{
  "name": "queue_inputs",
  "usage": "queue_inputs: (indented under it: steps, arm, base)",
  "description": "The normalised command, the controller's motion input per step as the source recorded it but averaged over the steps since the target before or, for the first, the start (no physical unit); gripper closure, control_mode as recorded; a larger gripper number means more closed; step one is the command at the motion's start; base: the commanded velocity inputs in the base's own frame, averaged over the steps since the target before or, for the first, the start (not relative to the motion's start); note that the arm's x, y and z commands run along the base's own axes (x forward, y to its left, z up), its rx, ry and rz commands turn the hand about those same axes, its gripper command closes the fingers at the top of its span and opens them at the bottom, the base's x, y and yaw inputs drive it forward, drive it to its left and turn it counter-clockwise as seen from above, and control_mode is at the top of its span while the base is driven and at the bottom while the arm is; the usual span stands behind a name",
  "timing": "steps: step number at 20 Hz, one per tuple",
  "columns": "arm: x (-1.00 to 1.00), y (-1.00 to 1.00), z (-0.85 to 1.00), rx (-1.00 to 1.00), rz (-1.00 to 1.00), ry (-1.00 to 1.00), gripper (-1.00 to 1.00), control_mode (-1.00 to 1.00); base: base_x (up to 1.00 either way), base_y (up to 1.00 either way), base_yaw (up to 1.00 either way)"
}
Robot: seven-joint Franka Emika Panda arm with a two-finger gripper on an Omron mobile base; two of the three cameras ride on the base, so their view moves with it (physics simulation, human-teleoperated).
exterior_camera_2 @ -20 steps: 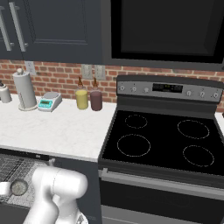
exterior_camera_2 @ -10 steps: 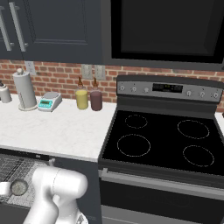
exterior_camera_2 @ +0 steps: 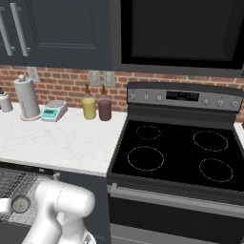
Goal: Pick up the cup and bowl from the counter, place them in the dishwasher, and close the dishwasher door.
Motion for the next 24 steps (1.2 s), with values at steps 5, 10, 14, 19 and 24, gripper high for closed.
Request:
queue_inputs:
  steps: [5, 10, 14, 19, 24]
  arm:
    - [-0.33, 0.71, -0.4, 0.0, 0.0, -0.2, -1.0, -1.0]
    - [-0.46, 0.39, -0.63, 0.0, 0.0, -0.17, -1.0, -1.0]
    - [-0.21, 0.22, -1.0, 0.0, 0.0, -0.13, -1.0, -1.0]
    - [0.0, 0.1, -1.0, 0.0, 0.0, -0.25, -1.0, -1.0]
    - [0.2, 0.0, -0.95, 0.0, 0.0, -0.27, -1.0, -1.0]
  base:
    - [0.0, 0.0, 0.0]
    - [0.0, 0.0, 0.0]
    - [0.0, 0.0, 0.0]
    - [0.0, 0.0, 0.0]
    - [0.0, 0.0, 0.0]
